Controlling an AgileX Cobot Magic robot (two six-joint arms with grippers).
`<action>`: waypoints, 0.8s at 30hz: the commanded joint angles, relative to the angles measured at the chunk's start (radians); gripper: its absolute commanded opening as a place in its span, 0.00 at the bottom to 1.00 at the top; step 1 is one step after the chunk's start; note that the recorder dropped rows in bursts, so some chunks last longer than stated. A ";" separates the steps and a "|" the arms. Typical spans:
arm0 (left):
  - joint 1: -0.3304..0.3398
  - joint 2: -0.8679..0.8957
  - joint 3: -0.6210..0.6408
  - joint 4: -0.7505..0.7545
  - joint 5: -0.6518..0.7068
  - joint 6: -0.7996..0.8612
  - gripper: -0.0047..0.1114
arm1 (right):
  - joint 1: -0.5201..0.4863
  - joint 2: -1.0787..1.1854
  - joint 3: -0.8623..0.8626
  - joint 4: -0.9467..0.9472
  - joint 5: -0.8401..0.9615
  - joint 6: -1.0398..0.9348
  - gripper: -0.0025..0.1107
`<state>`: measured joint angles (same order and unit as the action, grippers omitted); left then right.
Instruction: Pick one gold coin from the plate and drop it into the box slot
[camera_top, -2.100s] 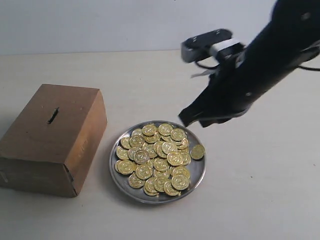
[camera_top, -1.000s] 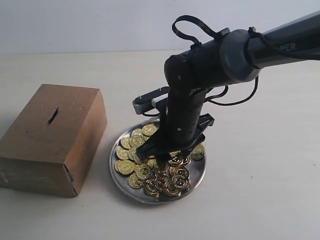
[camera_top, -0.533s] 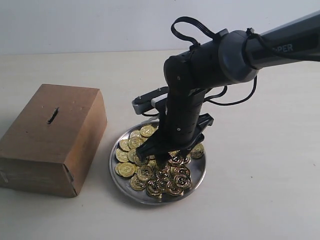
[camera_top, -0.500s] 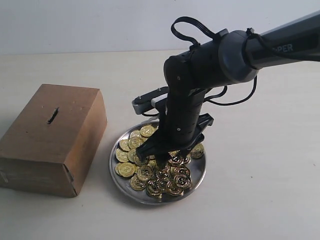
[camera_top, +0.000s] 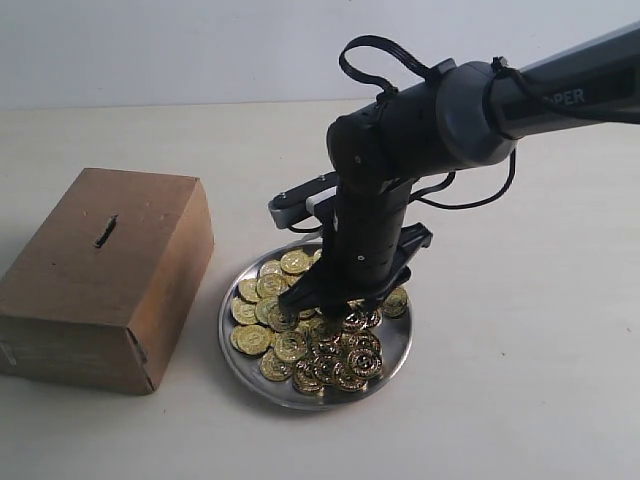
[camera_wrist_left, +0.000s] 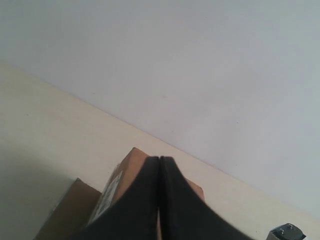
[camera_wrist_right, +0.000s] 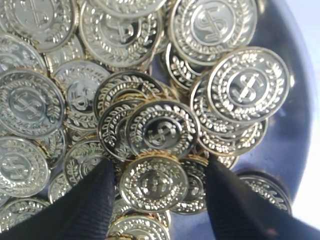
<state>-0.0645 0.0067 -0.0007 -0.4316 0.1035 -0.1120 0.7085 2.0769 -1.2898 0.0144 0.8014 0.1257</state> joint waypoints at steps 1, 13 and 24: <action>-0.005 -0.007 0.001 -0.002 -0.007 -0.002 0.04 | 0.001 0.017 -0.003 -0.014 0.004 0.011 0.45; -0.005 -0.007 0.001 -0.002 -0.007 -0.002 0.04 | 0.001 0.015 -0.003 -0.014 -0.002 0.007 0.32; -0.042 -0.007 -0.011 -0.101 0.045 0.013 0.04 | 0.001 -0.155 -0.003 0.099 0.043 -0.314 0.30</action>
<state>-0.0784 0.0067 -0.0007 -0.5126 0.1350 -0.1120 0.7085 1.9643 -1.2915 0.0645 0.8094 -0.0723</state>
